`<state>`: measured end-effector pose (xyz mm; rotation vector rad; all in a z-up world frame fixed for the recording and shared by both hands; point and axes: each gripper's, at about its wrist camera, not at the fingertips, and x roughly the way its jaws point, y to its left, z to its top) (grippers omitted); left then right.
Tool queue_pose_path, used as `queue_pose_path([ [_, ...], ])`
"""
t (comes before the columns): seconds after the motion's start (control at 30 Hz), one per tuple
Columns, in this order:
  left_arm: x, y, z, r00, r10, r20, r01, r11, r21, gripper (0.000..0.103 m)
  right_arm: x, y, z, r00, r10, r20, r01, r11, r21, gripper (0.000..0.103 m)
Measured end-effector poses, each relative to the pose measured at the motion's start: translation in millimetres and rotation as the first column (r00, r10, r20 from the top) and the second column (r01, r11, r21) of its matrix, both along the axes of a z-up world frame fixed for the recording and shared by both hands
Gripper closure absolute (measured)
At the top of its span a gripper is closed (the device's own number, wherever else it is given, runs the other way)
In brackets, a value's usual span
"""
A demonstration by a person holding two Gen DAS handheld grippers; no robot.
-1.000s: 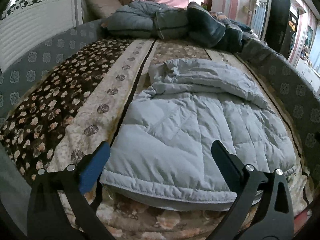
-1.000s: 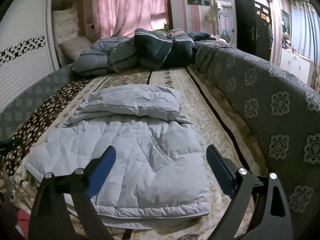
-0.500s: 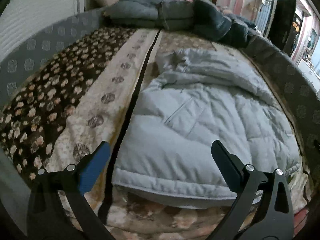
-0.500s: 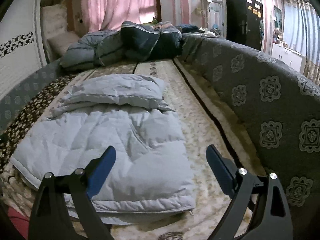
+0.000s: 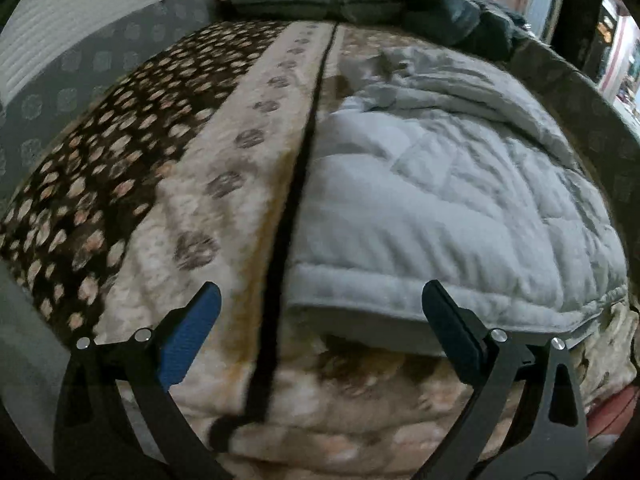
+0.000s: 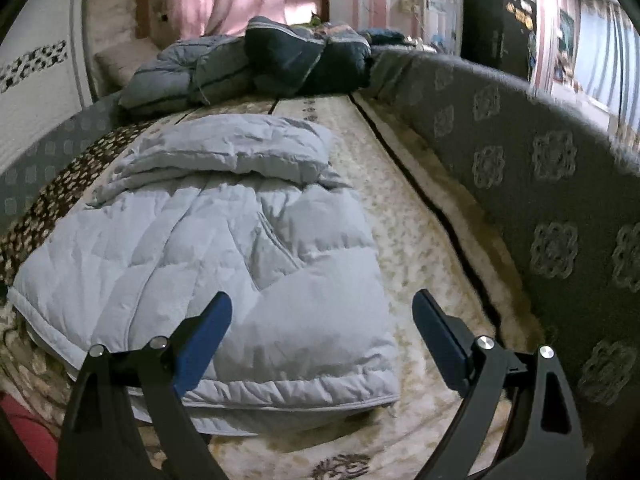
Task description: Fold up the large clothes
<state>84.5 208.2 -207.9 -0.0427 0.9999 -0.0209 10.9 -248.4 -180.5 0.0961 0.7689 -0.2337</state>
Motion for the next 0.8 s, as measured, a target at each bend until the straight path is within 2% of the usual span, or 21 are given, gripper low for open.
queue_pose_path([
  [0.07, 1, 7, -6, 1.0, 0.023, -0.006, -0.023, 1.0, -0.003, 0.004, 3, 1, -4, 1.0, 0.001, -0.013, -0.001, 1.0, 0.004, 0.011],
  [0.17, 7, 8, -8, 1.0, 0.02, 0.007, -0.02, 0.997, -0.072, 0.004, 5, 4, -4, 1.0, 0.013, -0.024, -0.013, 1.0, -0.016, 0.011],
  [0.27, 24, -5, -17, 1.0, -0.024, -0.005, 0.024, 0.998, -0.056, 0.005, 4, 6, -4, 1.0, 0.016, -0.025, -0.017, 0.999, -0.029, 0.011],
  [0.3, 31, -10, -21, 0.999, -0.032, -0.02, 0.031, 0.999, -0.045, 0.009, 3, 5, -4, 1.0, 0.013, -0.026, -0.014, 1.0, -0.023, 0.011],
  [0.33, 39, -15, -28, 0.998, -0.052, -0.042, 0.05, 0.998, -0.046, 0.02, 2, 5, -4, 1.0, 0.011, -0.026, -0.011, 1.0, -0.018, 0.011],
  [0.37, 44, -20, -35, 0.995, -0.078, -0.07, 0.074, 0.995, -0.064, 0.026, 1, 5, -3, 1.0, 0.008, -0.025, -0.009, 1.0, -0.013, 0.011],
  [0.43, 46, -23, -47, 0.991, -0.078, -0.106, 0.071, 0.995, -0.073, 0.027, -1, 5, -3, 1.0, 0.012, -0.026, -0.013, 1.0, -0.012, 0.011],
  [0.5, 42, -24, -47, 0.993, -0.066, -0.102, 0.058, 0.995, -0.077, 0.03, -3, 7, -5, 0.999, 0.02, -0.028, -0.021, 1.0, -0.02, 0.011],
  [0.63, 30, -34, -34, 0.995, -0.082, -0.064, 0.078, 0.995, -0.067, 0.044, -2, 6, -9, 0.999, 0.019, -0.04, -0.02, 1.0, -0.015, 0.011],
  [0.73, 29, -34, -35, 0.994, -0.086, -0.061, 0.082, 0.995, -0.062, 0.043, 0, 7, -10, 0.999, 0.021, -0.042, -0.021, 1.0, 0.01, 0.011],
  [0.77, 30, -32, -38, 0.995, -0.083, -0.056, 0.079, 0.995, -0.067, 0.041, -1, 8, -11, 0.999, 0.023, -0.04, -0.023, 1.0, 0.01, 0.011],
  [0.8, 28, -30, -38, 0.996, -0.079, -0.046, 0.076, 0.995, -0.067, 0.034, -2, 9, -10, 0.999, 0.028, -0.035, -0.028, 1.0, 0.001, 0.011],
])
